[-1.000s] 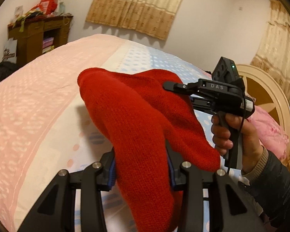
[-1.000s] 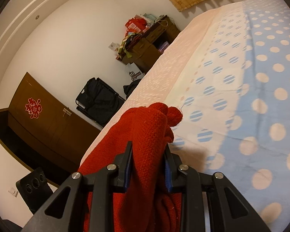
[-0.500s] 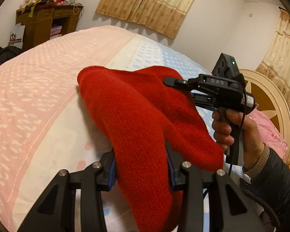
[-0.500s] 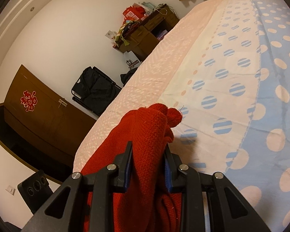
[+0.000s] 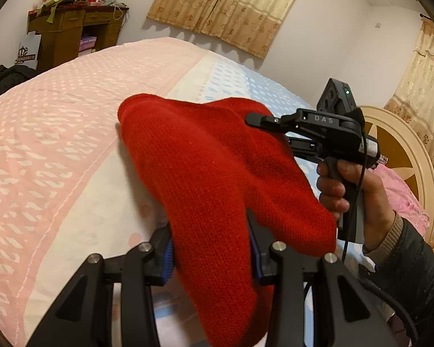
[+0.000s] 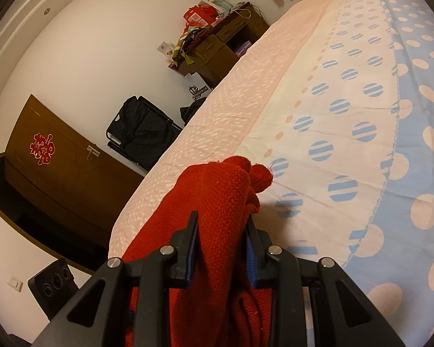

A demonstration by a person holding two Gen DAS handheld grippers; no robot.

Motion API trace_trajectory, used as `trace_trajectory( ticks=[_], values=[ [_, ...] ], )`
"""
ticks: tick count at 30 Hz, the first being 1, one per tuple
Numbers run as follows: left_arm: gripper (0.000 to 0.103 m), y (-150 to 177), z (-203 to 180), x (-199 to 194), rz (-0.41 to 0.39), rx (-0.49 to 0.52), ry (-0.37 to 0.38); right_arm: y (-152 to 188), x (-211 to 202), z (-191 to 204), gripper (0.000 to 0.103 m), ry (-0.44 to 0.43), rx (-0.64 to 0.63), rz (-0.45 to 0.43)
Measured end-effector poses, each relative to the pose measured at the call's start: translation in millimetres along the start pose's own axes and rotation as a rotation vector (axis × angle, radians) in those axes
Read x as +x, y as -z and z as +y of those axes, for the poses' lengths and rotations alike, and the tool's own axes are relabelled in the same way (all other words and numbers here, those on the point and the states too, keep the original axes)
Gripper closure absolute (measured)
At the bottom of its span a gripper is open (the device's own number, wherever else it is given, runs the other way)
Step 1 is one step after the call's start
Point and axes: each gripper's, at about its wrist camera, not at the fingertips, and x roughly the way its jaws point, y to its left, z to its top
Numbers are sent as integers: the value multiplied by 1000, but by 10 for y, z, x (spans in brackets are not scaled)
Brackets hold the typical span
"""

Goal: Fold small clothes

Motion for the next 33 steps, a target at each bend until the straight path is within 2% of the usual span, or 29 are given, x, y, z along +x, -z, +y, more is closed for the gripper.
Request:
trace_trajectory(
  ticks=[4,12,21,22,29,33],
  values=[
    [61,79,70,33,18,-11,-4,33,65,59,74,79,-50,16],
    [60,132,154,6,17,-33,26,59,164,-56,74,133,-43,41],
    [56,69,91,-65,22,-19,8,97,238,-81,72,182,-47,59],
    [55,50,83,-102,14,-21,7,96,216,-78,71,184,-45,53],
    [36,-61,124,-275,-66,-32,-12,165,-103,125,65,208,-99,-22],
    [34,-216,163,-195,-90,-20,-62,237,-320,309,62,165,-120,-73]
  ],
)
